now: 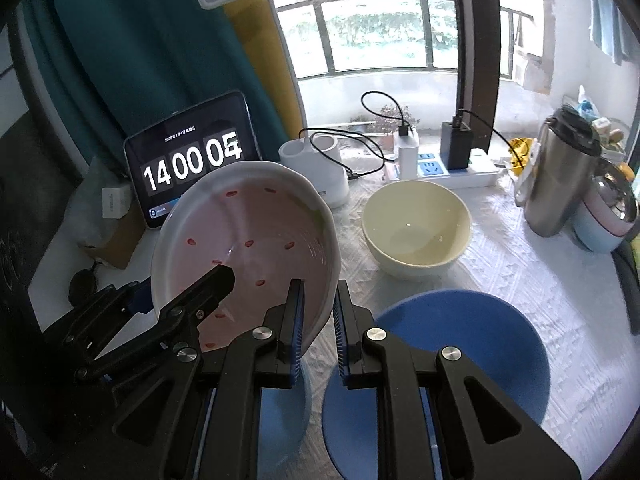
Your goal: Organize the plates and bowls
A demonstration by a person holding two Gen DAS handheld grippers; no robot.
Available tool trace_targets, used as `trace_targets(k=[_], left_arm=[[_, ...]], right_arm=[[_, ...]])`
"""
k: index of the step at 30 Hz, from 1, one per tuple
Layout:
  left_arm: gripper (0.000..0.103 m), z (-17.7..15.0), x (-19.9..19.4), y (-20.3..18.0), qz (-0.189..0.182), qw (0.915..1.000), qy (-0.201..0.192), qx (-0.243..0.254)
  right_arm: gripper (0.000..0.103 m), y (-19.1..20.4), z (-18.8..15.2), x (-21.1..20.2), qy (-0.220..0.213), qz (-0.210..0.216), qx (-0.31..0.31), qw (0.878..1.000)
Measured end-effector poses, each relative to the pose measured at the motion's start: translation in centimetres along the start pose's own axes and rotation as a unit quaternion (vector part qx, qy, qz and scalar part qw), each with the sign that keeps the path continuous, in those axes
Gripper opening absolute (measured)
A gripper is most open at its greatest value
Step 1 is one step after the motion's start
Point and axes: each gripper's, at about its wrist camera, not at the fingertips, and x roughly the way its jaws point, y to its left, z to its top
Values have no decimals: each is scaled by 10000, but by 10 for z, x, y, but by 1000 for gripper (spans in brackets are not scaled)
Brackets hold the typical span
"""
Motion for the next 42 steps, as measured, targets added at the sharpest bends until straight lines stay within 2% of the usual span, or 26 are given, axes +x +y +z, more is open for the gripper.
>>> trace_targets(k=[11,26,42], left_arm=[[37,-9,-14,-36,-86,9997,-29,223],[37,-21,-12,-90,-218,9981,110,563],[37,-51,10,-133,-205,9950,533,822]], right_arm=[[15,-27,-14,-30,-158,-31,175,9997],[15,-73,-36,-56,-260,-106,506,9983],[15,-121,-69,-53,-38,-120,846,9963]])
